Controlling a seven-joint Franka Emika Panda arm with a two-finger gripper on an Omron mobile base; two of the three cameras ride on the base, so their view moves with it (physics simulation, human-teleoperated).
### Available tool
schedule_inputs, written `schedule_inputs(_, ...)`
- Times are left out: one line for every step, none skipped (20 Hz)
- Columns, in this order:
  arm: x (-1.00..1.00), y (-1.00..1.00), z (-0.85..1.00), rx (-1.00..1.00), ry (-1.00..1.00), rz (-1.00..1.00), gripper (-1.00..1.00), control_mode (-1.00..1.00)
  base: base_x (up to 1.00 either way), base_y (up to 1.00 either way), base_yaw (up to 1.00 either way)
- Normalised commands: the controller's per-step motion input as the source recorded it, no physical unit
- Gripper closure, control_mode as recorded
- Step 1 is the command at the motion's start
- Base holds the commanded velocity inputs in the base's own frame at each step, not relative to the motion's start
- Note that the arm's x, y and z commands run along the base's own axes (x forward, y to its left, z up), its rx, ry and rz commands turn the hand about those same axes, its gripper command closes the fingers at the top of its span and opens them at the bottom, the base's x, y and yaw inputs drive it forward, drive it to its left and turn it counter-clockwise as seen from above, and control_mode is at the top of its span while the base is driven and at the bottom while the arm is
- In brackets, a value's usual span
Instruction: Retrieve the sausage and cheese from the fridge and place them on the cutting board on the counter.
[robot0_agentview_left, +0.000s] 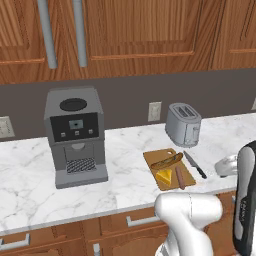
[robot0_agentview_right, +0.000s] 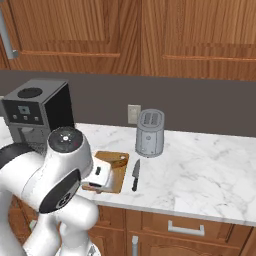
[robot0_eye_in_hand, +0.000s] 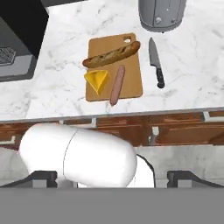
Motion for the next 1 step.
schedule_inputs(-0.74,0.00,0.15,-0.10,-0.26,0.00,-1.00,-1.00,0.00,0.00,0.00)
